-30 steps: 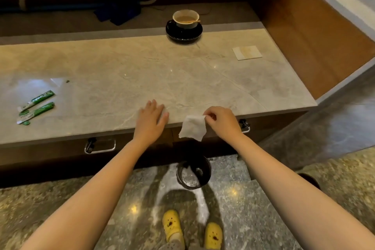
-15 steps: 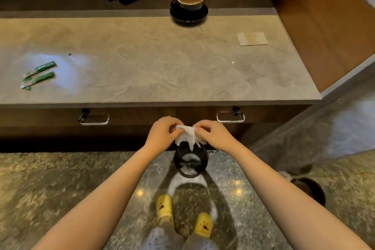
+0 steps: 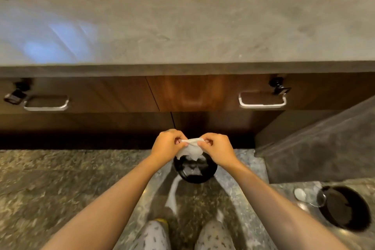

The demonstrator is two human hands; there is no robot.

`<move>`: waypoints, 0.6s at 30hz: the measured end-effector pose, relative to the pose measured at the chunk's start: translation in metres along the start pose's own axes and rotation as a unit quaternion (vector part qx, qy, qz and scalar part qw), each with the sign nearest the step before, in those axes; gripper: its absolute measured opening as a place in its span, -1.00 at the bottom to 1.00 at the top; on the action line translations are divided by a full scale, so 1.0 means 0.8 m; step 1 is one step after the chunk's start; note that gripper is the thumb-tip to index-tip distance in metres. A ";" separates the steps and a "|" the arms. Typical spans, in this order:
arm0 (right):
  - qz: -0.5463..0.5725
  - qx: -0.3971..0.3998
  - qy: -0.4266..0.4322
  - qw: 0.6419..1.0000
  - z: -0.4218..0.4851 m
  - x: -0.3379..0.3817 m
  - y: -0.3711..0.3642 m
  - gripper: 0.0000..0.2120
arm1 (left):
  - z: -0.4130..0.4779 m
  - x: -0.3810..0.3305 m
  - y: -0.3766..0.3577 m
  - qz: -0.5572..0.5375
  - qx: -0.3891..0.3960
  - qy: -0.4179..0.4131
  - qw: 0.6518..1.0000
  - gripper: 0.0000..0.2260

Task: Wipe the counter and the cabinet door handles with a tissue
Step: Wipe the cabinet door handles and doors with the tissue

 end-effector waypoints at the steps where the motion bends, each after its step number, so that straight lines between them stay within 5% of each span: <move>1: -0.005 -0.004 0.006 1.000 0.007 -0.012 -0.010 -0.92 | 0.009 0.013 -0.011 0.001 0.003 0.000 1.000 -0.97; 10: -0.012 -0.073 0.067 0.995 0.095 -0.106 -0.078 -0.92 | 0.104 0.108 -0.088 -0.035 -0.056 -0.042 0.997 -0.95; 13: -0.041 -0.092 0.075 0.992 0.130 -0.132 -0.086 -0.72 | 0.136 0.131 -0.103 -0.036 -0.082 -0.033 0.995 -0.93; 18: -0.028 -0.100 0.119 0.987 0.180 -0.152 -0.104 -0.85 | 0.181 0.159 -0.118 -0.046 -0.106 -0.053 0.992 -0.89</move>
Point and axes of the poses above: each hand's wrist, its own z-axis towards the middle knuckle, its own y-axis out of the back of the hand, x = y × z, the point moved 6 cm from there along z, towards the middle knuckle, and after that the axes turned 6 degrees about y, right-handed, at the moved point
